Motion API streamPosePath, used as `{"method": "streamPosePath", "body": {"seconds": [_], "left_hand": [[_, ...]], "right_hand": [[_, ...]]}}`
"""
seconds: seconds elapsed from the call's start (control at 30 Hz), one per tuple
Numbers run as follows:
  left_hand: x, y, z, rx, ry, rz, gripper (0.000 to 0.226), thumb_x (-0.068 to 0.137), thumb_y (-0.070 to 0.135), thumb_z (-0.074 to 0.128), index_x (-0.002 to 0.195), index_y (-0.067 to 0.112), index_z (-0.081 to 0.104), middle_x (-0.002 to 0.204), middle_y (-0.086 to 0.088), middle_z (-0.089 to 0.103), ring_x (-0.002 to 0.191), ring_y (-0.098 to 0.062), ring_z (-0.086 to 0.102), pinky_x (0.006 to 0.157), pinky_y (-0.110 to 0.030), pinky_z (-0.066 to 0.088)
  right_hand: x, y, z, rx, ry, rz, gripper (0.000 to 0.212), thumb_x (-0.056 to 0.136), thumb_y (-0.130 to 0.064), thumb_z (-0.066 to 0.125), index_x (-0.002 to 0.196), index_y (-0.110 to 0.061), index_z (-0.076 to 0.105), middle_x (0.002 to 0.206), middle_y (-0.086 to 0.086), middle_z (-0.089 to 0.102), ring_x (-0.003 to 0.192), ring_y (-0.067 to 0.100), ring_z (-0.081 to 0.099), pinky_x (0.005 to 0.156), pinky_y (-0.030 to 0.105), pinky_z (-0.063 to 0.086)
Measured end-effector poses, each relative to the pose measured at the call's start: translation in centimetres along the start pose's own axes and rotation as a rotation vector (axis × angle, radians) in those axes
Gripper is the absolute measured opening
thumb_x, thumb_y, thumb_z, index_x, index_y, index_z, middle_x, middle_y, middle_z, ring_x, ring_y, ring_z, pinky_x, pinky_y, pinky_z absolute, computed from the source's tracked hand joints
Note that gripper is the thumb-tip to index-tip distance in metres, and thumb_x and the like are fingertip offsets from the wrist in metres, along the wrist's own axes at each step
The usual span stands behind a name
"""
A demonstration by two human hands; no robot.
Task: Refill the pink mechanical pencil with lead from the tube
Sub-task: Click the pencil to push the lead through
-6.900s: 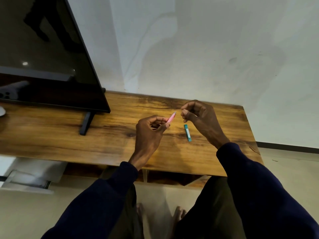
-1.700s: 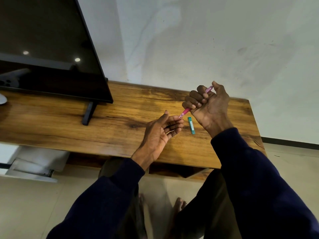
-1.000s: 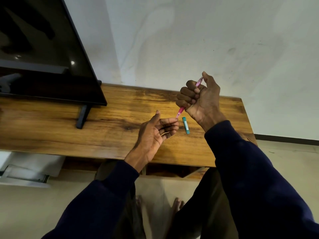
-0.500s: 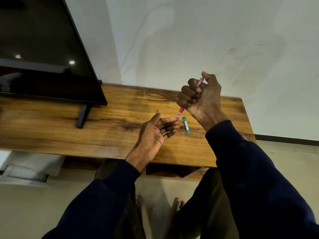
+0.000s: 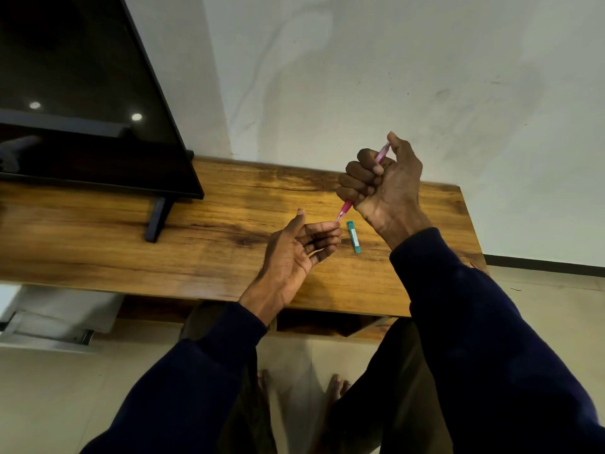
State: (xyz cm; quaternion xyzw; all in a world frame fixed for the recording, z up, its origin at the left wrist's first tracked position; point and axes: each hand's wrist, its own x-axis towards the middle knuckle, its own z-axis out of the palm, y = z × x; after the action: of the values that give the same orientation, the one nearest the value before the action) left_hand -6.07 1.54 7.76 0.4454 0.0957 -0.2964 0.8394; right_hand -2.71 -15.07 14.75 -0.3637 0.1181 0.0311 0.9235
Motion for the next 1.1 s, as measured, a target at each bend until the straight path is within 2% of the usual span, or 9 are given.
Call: {"method": "streamPosePath", "body": {"seconds": [0.7,1.1], "left_hand": [[-0.02,0.03,0.45,0.001,0.005,0.003,0.051,0.109,0.037,0.045,0.114,-0.007,0.070,0.108,-0.021,0.077,0.089,-0.019,0.076,0.078,-0.027,0.062],[0.02,0.15,0.42,0.002,-0.002,0.001,0.052,0.108,0.038,0.045,0.112,-0.007,0.071,0.106,-0.019,0.078,0.088,-0.018,0.076,0.078,-0.027,0.062]], "right_hand": [[-0.10,-0.09,0.23,-0.015,0.023,-0.013,0.056,0.099,-0.044,0.031,0.050,-0.018,0.032,0.054,-0.005,0.010,0.048,0.012,0.009,0.049,0.024,0.013],[-0.07,-0.20,0.11,0.031,0.044,-0.021,0.057,0.100,-0.048,0.032,0.051,-0.019,0.031,0.053,-0.005,0.011,0.048,0.012,0.008,0.048,0.025,0.012]]}}
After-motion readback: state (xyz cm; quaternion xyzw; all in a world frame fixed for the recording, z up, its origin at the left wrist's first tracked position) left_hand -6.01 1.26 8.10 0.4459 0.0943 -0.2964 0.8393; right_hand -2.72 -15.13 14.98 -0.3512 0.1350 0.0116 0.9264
